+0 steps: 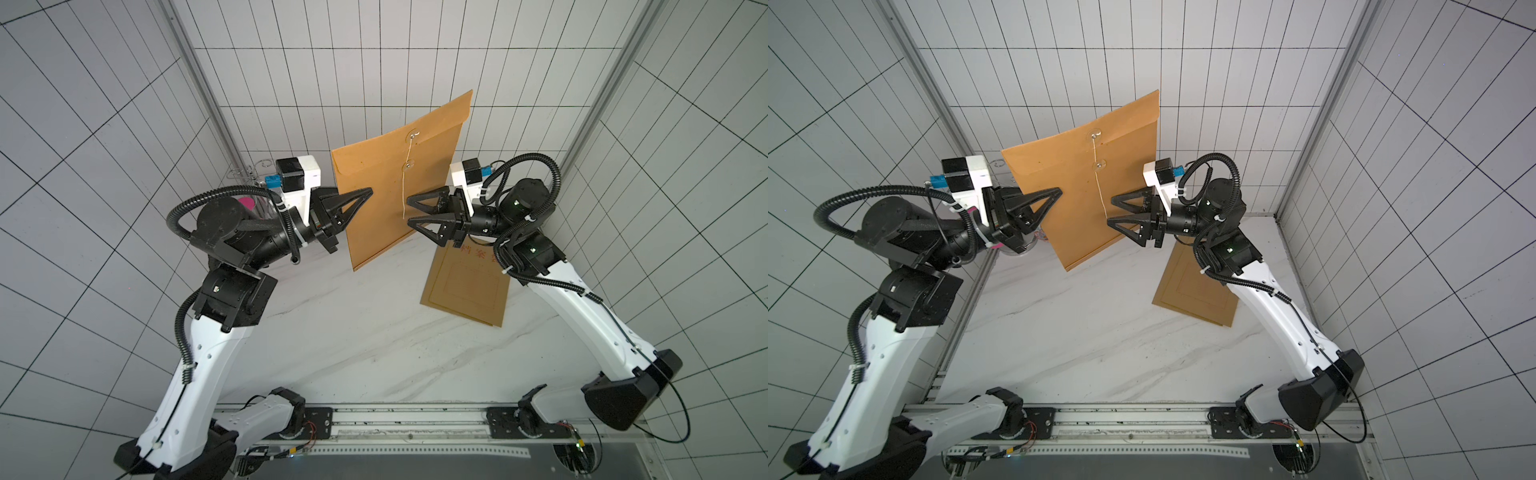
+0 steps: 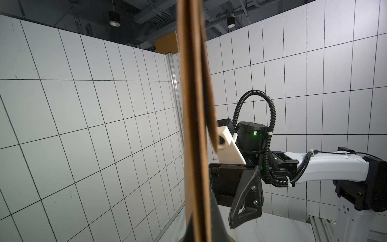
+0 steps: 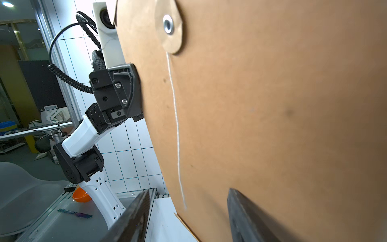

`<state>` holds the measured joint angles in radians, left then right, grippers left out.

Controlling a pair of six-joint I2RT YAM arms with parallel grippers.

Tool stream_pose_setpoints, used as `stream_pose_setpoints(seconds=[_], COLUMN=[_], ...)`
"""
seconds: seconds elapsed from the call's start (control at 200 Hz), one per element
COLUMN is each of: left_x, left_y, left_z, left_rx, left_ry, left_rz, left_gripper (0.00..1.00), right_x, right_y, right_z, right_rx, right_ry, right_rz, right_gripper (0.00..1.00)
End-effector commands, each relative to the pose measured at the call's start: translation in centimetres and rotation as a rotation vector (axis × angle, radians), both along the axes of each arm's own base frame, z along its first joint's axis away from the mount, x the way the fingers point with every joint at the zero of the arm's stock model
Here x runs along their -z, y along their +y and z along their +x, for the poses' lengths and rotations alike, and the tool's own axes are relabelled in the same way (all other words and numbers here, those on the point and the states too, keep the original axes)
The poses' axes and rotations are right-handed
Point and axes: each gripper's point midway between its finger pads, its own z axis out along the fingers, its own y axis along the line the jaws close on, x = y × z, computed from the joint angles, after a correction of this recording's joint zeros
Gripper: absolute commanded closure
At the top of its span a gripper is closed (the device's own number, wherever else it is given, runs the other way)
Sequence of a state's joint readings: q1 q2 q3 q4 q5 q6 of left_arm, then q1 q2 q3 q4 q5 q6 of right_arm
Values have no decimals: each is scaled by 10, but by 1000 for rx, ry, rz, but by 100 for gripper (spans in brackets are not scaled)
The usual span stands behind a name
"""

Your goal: Open the file bag

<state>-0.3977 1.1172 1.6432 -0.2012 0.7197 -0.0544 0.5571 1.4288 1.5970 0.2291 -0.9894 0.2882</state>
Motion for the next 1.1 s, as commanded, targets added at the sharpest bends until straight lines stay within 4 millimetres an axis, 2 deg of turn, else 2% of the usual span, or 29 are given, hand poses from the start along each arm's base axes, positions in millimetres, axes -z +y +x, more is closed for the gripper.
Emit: stream_pose_setpoints(seconds=[0.0, 0.155, 0.79, 1.01, 1.094], left_x=[-7, -5, -1, 1, 2], left_y=[-1, -2, -2, 0, 2], left_z=[-7, -5, 2, 6, 10], left_rx=[18, 16, -6, -32, -55], left_ry=[-47, -44, -44, -43, -35], left_rz=[-3, -1, 6, 4, 1], left_gripper=[100, 100, 100, 100, 100], right_x=[-22, -20, -17, -15, -14], right_y=[5, 10, 11, 8, 6], right_z=[-19, -19, -10, -10, -9], right_rx=[-72, -89, -37, -4, 10], right_ry=[-74, -68, -62, -68, -67], right_rz=[31, 27, 30, 33, 25], right_gripper=[40, 45, 89, 100, 100])
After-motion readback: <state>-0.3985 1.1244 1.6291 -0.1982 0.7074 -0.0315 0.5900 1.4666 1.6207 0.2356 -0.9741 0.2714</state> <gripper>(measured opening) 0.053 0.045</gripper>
